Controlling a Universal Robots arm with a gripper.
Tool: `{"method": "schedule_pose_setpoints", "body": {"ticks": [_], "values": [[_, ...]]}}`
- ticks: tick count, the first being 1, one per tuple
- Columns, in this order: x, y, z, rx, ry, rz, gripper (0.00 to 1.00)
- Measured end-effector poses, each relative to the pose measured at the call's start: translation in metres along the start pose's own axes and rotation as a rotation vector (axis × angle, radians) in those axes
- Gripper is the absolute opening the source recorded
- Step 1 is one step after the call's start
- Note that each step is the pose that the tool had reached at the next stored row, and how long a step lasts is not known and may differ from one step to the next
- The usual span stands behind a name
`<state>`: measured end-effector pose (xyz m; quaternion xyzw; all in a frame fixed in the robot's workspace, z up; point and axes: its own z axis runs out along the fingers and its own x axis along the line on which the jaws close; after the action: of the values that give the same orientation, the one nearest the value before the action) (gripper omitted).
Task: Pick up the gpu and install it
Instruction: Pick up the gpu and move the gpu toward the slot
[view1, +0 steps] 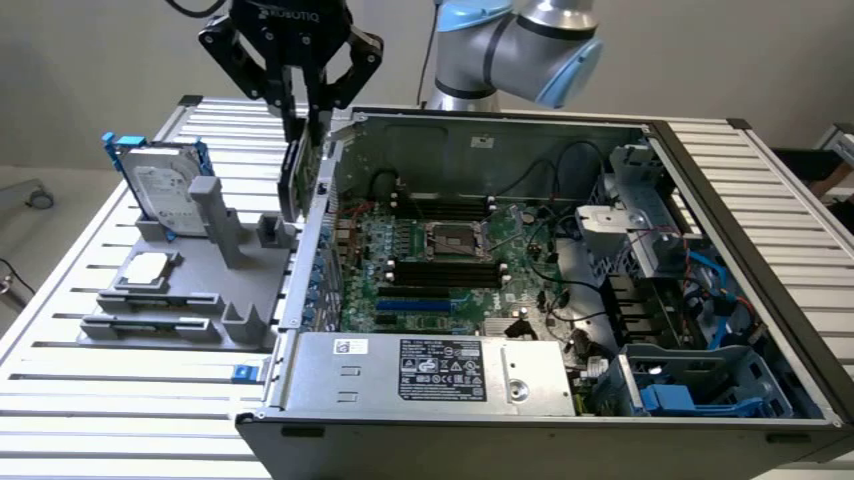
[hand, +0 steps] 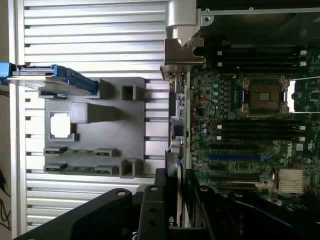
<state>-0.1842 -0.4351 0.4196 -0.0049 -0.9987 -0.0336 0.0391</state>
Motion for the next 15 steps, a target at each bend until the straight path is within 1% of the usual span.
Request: {"method": "schedule_pose_setpoints", "body": {"ticks": [4,7,15], "values": [[-0.018,-0.0008,-0.0015,-0.0004,0.0047,0.0,0.27],[-0.032,-0.001,-0.0026,-0.0006,0.0066,0.0,0.27],[-0.068,-0.0009,-0.0047,-0.0006,0.0081,0.001,0.27]]}}
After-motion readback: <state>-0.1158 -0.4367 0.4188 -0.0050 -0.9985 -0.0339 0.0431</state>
